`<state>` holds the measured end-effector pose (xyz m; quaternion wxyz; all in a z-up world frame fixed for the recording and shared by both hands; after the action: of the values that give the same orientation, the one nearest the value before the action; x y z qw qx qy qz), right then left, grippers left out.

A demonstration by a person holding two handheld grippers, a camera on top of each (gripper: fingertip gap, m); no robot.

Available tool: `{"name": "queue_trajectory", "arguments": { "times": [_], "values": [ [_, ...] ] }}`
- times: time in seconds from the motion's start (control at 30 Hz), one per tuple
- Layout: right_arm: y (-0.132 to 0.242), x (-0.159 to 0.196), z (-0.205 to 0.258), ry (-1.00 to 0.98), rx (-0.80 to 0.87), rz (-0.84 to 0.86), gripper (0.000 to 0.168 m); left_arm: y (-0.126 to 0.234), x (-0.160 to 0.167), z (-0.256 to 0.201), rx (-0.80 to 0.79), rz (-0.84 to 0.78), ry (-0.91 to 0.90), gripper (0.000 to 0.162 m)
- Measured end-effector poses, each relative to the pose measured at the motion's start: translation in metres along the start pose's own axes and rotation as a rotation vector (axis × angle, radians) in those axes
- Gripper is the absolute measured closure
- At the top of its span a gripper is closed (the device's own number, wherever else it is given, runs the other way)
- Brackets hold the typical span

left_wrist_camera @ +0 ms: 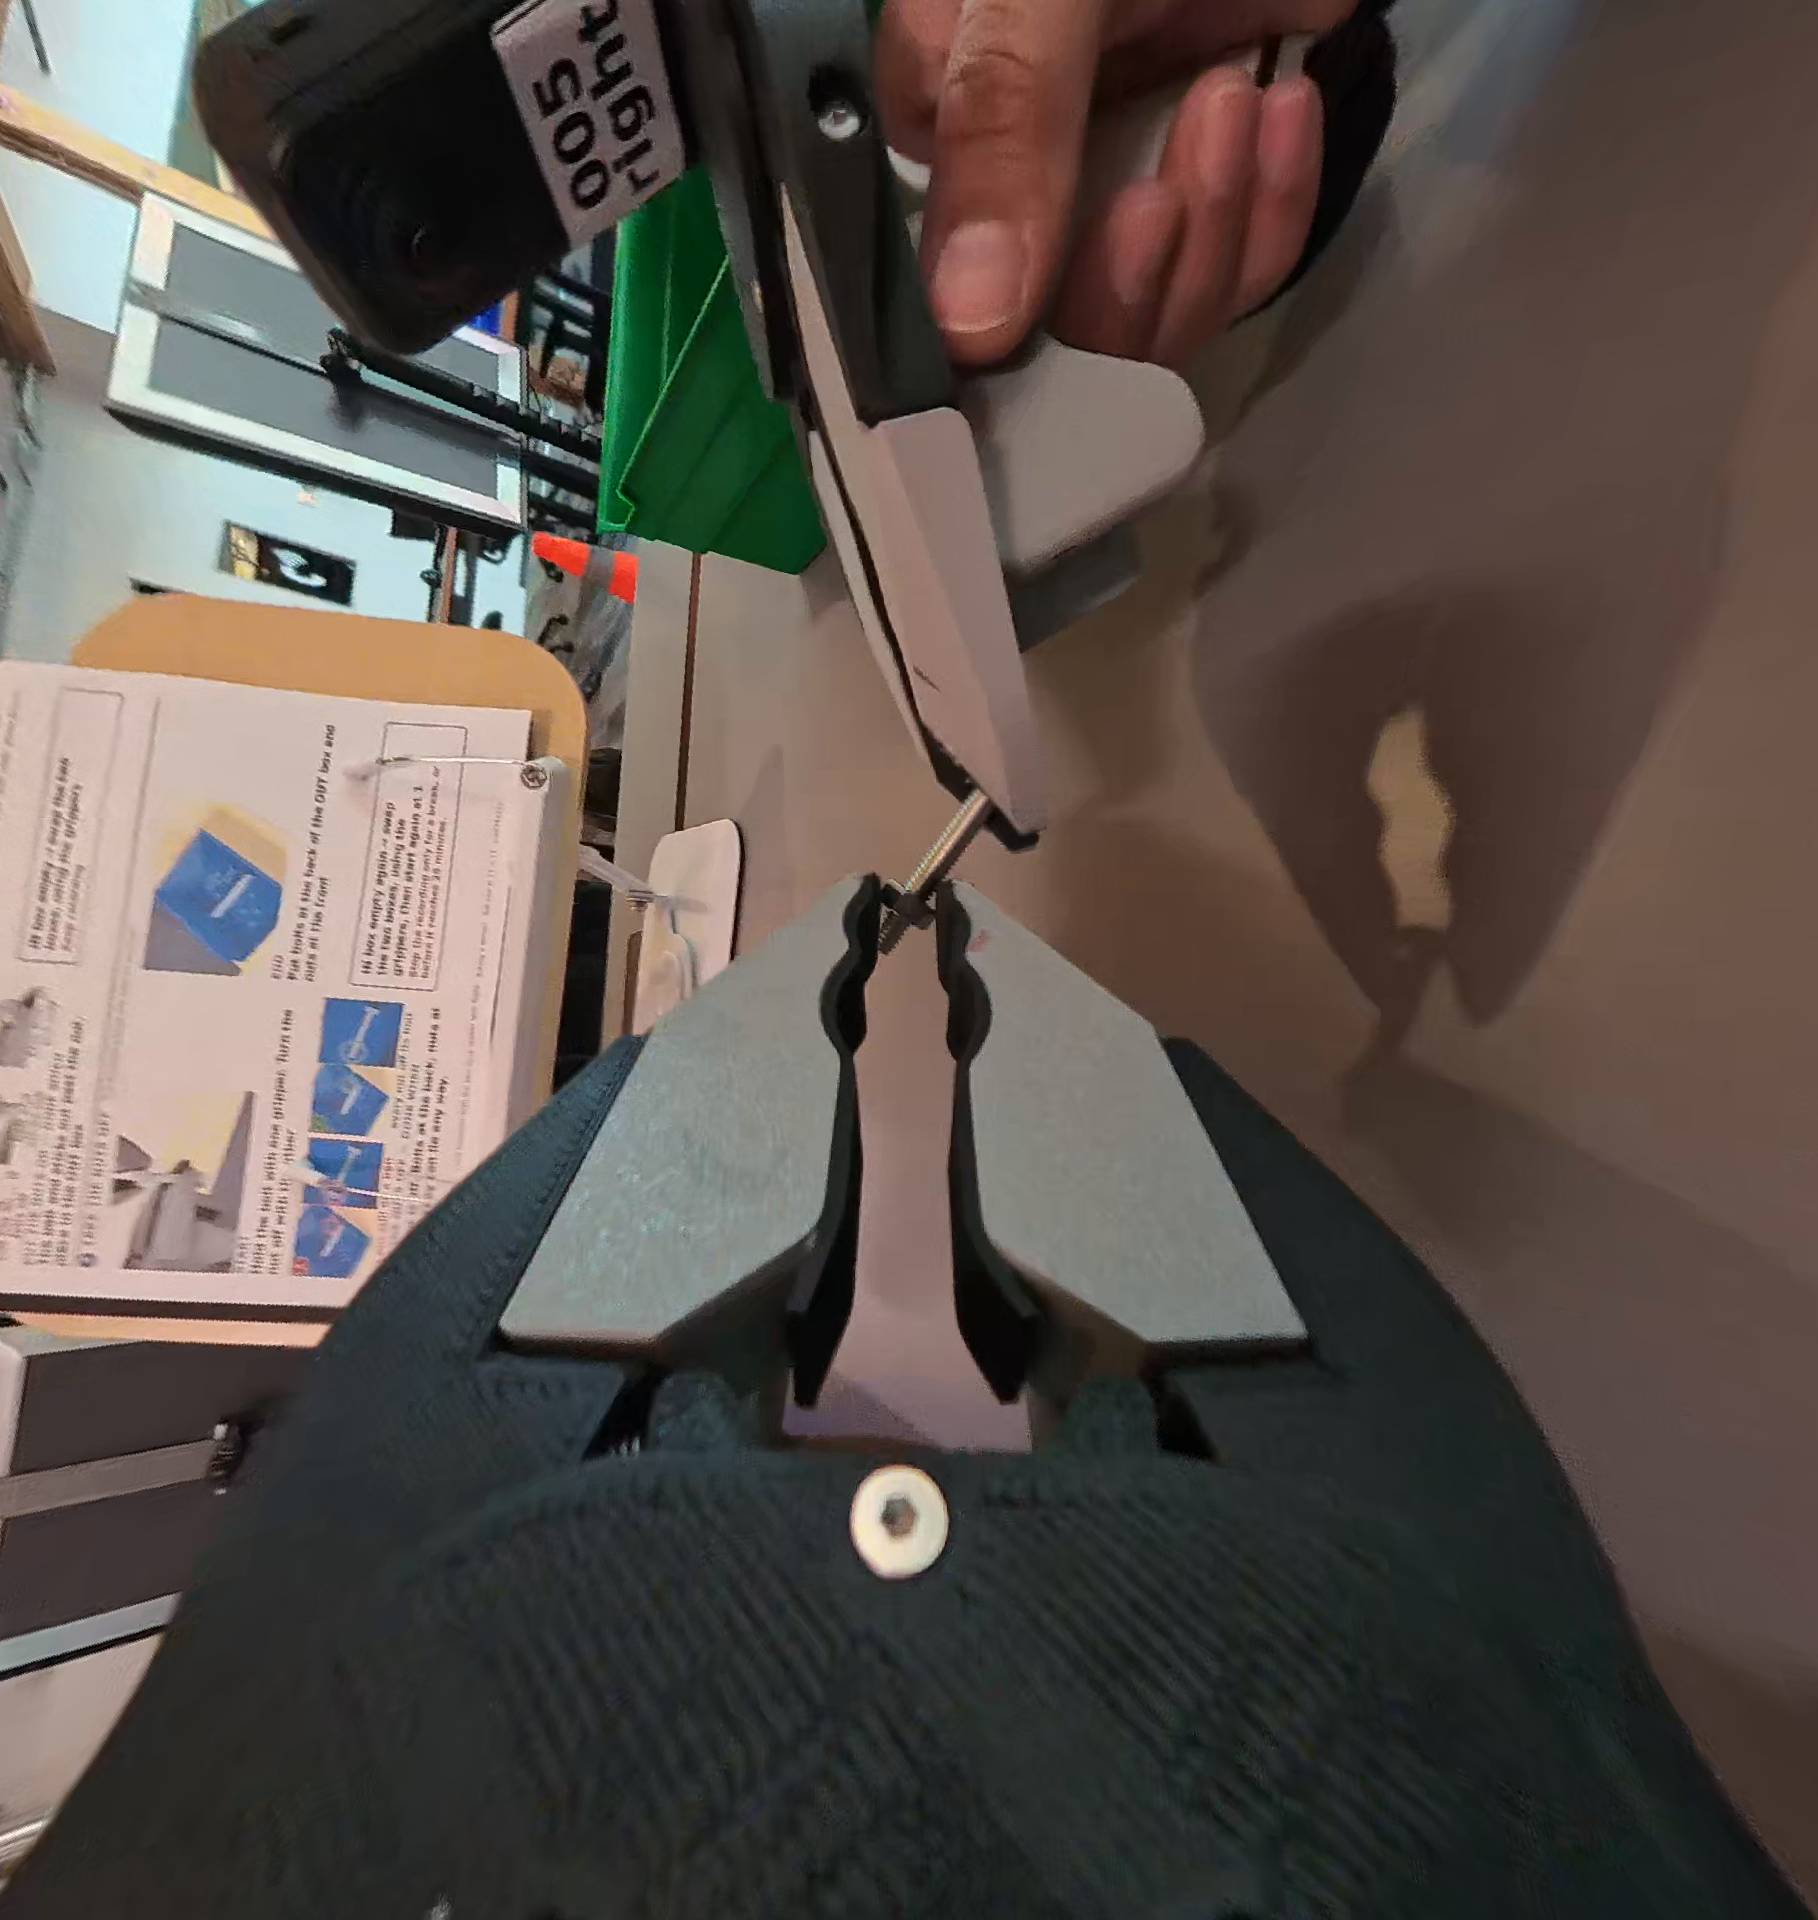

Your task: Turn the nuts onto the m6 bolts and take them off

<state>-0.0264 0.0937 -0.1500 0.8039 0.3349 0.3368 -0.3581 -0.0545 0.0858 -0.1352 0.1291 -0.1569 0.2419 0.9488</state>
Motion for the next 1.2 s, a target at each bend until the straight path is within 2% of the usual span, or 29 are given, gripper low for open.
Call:
{"name": "queue_trajectory", "arguments": {
  "times": [0.07, 0.17, 0.27, 0.3, 0.37, 0.47, 0.53, 0.67, 0.87, 1.2],
  "values": [
    [0.0, 0.0, 0.0, 0.022, 0.016, 0.005, 0.161, 0.0, 0.0, 0.0, -0.016, 0.005, -0.026, 0.153],
    [0.005, -0.008, -0.001, 0.033, 0.036, -0.048, 0.161, -0.002, 0.001, 0.007, -0.068, -0.02, 0.048, 0.153],
    [0.013, -0.016, -0.001, 0.044, 0.042, -0.103, 0.161, 0.001, -0.002, 0.016, -0.102, -0.105, 0.232, 0.152],
    [0.016, -0.017, -0.003, 0.054, 0.066, -0.109, 0.161, 0.003, 0.0, 0.019, -0.11, -0.136, 0.309, 0.16],
    [0.019, -0.02, -0.006, 0.074, 0.102, -0.123, 0.162, 0.008, 0.008, 0.027, -0.132, -0.186, 0.475, 0.162],
    [0.024, -0.027, -0.005, 0.1, 0.126, -0.165, 0.162, 0.01, 0.015, 0.027, -0.041, -0.294, 0.785, 0.162],
    [0.026, -0.031, 0.0, 0.145, 0.132, -0.188, 0.161, 0.005, 0.015, 0.022, 0.098, -0.358, 0.985, 0.162],
    [0.026, -0.035, 0.005, 0.266, 0.196, -0.203, 0.162, 0.001, 0.002, 0.027, 0.243, -0.524, 1.216, 0.16],
    [0.028, -0.04, 0.001, 0.437, 0.384, -0.209, 0.162, -0.006, -0.011, 0.035, 0.303, -0.615, 1.314, 0.154],
    [0.03, -0.041, -0.001, 0.484, 0.444, -0.222, 0.162, -0.016, -0.015, 0.044, 0.317, -0.67, 1.394, 0.159]
  ]
}}
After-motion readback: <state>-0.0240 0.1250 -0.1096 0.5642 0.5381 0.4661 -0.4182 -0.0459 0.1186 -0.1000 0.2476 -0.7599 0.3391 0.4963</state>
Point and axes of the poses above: each gripper's, where its closed fingertips meet, y back along the fingers, x out of its underside, z = x × y across the jaws, the point moved 2 cm from there along y, back along the fingers, and after that the axes turned 2 degrees about -y, right-handed, at the moved point
